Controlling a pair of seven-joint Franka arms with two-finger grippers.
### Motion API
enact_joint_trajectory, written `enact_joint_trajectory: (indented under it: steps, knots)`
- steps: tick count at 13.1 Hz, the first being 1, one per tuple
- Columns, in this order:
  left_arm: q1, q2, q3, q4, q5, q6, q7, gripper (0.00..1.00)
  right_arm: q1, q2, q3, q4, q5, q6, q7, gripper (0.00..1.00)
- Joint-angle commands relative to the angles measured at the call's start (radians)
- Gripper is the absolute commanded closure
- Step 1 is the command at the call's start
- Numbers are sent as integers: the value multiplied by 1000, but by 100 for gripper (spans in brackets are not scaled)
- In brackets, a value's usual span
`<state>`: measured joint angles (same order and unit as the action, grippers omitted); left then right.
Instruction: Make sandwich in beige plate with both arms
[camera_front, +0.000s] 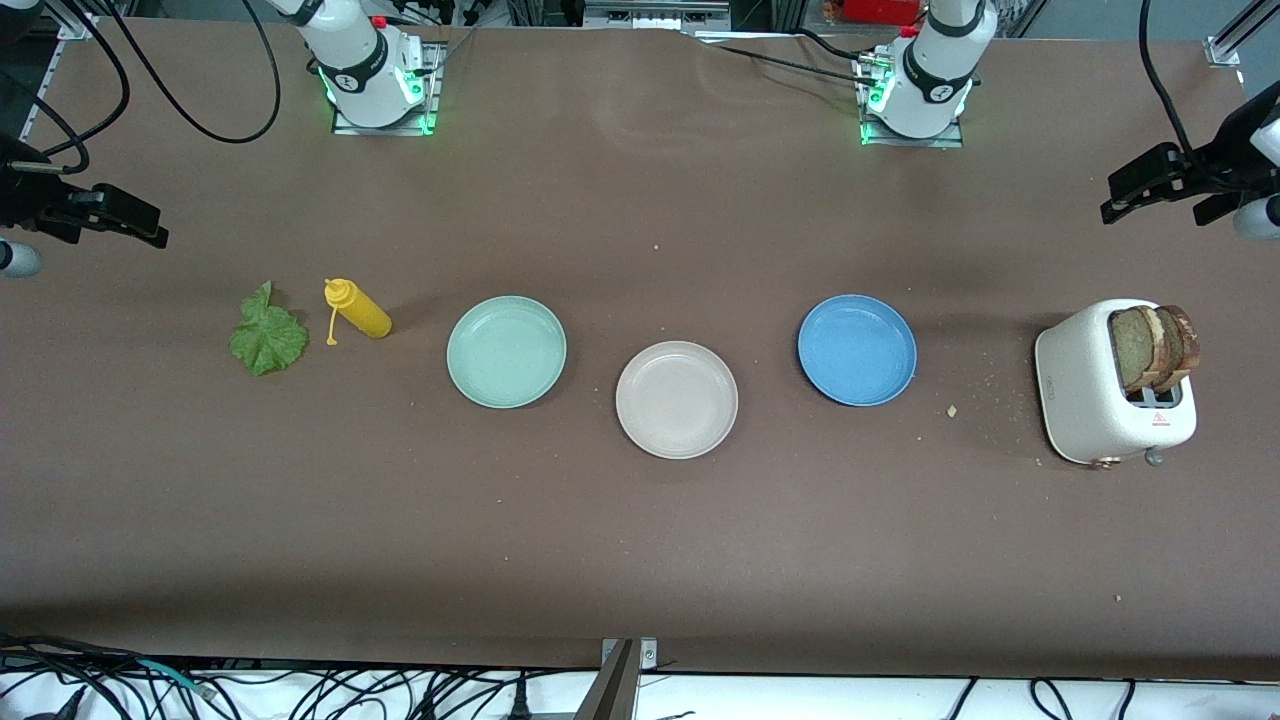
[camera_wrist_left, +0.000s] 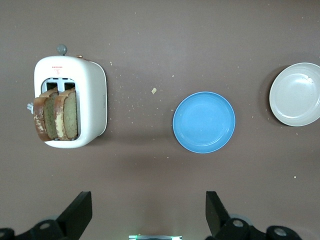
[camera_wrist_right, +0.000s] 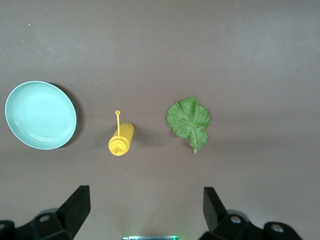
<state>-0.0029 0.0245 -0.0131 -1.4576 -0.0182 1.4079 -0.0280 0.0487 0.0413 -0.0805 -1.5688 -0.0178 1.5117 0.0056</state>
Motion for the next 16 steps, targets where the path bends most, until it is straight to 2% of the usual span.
enact_joint_trajectory:
  steps: [1, 16]
  knots:
    - [-8, 25, -8, 34, 34, 14, 2, 0, 3, -12, -5, -4, 15, -1, 13, 0]
    - [1, 19, -8, 2, 23, 28, -4, 0, -4, -12, -15, -4, 16, -11, -2, 0]
